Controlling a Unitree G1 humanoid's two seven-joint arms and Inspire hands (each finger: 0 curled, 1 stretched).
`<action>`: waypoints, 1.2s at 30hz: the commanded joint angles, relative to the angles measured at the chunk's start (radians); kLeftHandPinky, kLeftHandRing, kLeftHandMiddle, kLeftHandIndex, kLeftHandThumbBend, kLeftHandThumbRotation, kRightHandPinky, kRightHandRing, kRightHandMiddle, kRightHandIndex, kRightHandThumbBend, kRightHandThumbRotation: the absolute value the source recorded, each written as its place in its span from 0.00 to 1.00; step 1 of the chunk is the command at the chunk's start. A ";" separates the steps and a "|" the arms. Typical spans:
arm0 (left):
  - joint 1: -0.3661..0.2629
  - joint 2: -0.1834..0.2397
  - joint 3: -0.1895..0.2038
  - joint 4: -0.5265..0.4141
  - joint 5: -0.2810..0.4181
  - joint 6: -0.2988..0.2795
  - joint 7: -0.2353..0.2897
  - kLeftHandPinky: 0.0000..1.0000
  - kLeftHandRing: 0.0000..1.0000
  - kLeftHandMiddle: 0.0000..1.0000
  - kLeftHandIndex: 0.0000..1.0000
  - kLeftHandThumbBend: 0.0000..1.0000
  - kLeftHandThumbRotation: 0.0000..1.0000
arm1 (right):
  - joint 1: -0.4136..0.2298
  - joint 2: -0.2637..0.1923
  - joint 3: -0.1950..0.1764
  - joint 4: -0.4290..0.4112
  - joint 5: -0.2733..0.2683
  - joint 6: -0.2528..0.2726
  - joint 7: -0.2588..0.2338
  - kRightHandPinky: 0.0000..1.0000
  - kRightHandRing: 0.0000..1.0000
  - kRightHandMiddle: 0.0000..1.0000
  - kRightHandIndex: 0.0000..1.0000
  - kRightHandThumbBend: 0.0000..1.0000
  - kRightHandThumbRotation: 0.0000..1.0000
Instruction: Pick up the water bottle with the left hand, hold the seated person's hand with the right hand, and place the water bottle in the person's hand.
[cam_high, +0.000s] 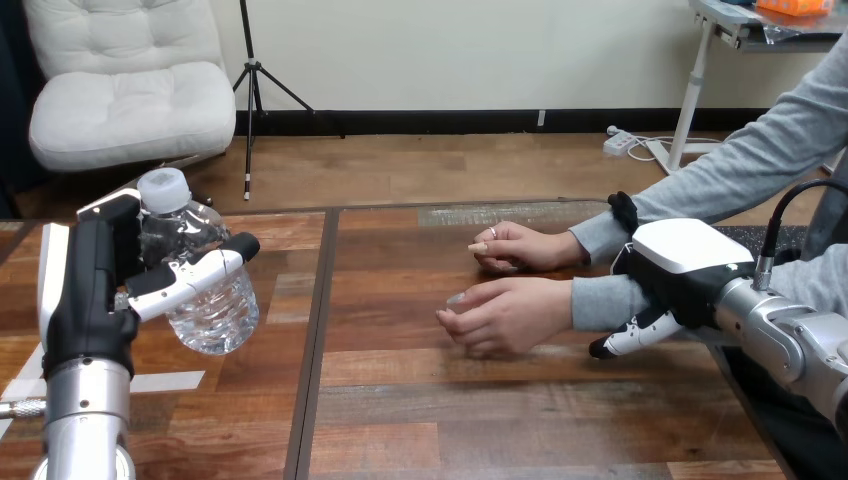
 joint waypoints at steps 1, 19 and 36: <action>-0.043 0.008 0.003 -0.048 -0.005 -0.033 0.001 0.31 0.37 0.41 0.43 0.67 0.00 | -0.038 0.022 -0.027 -0.016 0.033 0.008 0.001 0.23 0.28 0.34 0.39 0.89 0.50; -0.043 0.009 0.002 -0.039 -0.002 -0.048 0.003 0.31 0.37 0.41 0.43 0.67 0.00 | -0.045 0.044 -0.029 -0.010 0.058 0.035 0.023 0.26 0.32 0.38 0.47 0.94 0.41; -0.040 0.006 0.001 -0.057 0.000 -0.027 0.004 0.31 0.37 0.42 0.43 0.67 0.00 | -0.059 0.054 -0.023 -0.013 0.068 0.058 0.081 0.37 0.44 0.51 0.56 1.00 0.44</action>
